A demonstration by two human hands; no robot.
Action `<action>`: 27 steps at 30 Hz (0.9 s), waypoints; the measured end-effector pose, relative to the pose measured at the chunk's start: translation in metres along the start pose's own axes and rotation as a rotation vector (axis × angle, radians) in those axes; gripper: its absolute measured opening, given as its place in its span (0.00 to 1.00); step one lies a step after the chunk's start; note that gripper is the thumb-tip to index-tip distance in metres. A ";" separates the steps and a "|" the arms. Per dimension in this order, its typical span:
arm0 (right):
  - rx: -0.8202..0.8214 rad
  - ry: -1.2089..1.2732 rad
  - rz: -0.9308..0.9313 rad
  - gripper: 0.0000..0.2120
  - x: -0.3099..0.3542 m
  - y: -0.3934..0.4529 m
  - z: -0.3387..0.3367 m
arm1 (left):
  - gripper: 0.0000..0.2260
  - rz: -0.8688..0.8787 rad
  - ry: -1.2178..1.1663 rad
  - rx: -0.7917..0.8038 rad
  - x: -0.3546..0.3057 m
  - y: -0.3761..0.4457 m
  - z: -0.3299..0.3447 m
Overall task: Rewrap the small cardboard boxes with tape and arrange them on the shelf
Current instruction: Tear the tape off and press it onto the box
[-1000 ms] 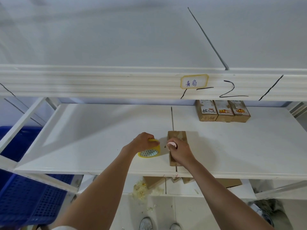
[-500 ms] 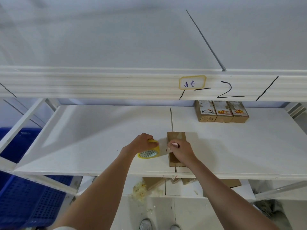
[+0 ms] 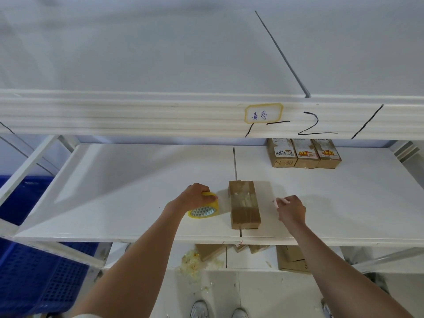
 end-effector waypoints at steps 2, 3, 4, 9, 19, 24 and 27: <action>0.073 -0.155 -0.030 0.14 -0.008 0.004 0.002 | 0.11 0.003 0.010 0.000 0.000 0.000 0.000; 0.100 -0.212 -0.040 0.16 -0.009 0.004 0.003 | 0.11 0.003 0.012 -0.001 0.000 0.000 0.000; 0.118 -0.243 -0.049 0.18 -0.010 0.005 0.005 | 0.10 0.002 0.011 -0.001 0.000 0.000 0.000; 0.121 -0.409 -0.056 0.22 -0.008 0.003 -0.001 | 0.12 0.001 0.013 0.003 0.000 -0.001 0.001; -0.118 -0.400 -0.225 0.20 0.049 -0.028 -0.007 | 0.11 0.000 0.021 0.000 0.002 0.003 0.002; 0.197 -0.109 -0.505 0.05 0.109 -0.062 0.028 | 0.08 0.019 -0.021 -0.017 0.002 0.001 0.001; 0.376 -0.185 -0.597 0.10 0.117 -0.083 0.054 | 0.08 0.033 -0.040 0.015 0.001 0.000 0.000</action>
Point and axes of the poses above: each hand's wrist, its own y-axis towards the middle knuckle, its own z-axis out of the palm, x = y × z, the point moved 3 cm from there along y, towards the middle knuckle, and after that the axes turned 13 degrees about -x, right-handed, at the moved point
